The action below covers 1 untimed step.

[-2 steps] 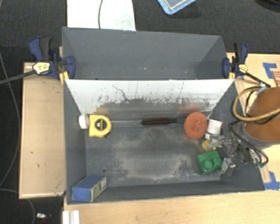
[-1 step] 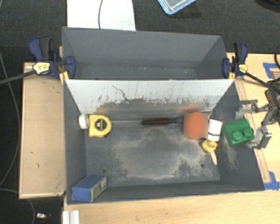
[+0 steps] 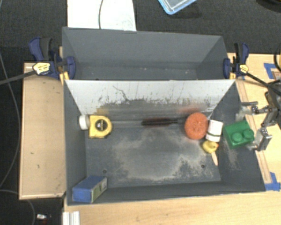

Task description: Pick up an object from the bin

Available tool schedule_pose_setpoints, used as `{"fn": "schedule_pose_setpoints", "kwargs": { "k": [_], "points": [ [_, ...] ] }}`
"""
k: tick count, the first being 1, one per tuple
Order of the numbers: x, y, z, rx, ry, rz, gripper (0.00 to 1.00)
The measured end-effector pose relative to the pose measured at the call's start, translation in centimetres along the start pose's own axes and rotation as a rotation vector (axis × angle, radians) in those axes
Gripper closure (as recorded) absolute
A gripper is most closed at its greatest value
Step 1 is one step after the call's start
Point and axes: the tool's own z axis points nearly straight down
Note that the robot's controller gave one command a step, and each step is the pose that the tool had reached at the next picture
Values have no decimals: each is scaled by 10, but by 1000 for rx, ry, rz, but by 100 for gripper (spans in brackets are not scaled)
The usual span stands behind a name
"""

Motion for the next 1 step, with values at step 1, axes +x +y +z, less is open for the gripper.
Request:
{"fn": "schedule_pose_setpoints", "kwargs": {
  "k": [1],
  "points": [
    [-57, 28, 21, 4, -11, 65, 100]
  ]
}}
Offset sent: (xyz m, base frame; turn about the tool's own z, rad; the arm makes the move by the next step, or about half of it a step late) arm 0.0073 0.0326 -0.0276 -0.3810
